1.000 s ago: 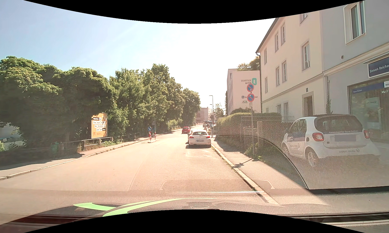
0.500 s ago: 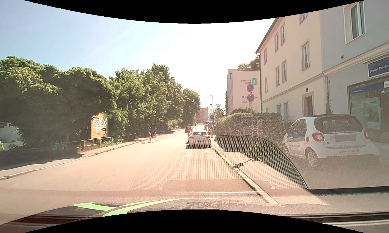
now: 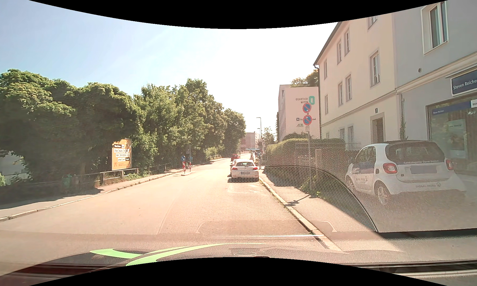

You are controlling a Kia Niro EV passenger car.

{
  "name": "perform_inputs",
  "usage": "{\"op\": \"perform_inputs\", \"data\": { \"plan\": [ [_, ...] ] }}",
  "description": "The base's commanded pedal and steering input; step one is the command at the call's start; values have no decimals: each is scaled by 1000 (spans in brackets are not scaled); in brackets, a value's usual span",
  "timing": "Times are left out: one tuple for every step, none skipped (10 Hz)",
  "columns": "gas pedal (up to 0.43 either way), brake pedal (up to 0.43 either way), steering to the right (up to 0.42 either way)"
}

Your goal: Follow the waypoints while adhering to traffic rules and regulations

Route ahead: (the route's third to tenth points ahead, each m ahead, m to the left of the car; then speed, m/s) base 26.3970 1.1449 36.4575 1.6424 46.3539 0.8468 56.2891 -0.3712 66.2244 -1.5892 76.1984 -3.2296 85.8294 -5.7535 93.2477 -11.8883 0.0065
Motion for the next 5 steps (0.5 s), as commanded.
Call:
{"op": "perform_inputs", "data": {
  "plan": [
    [0, 73, -19],
    [0, 61, -22],
    [0, 61, -25],
    [0, 55, -28],
    [0, 49, -31]
  ]
}}
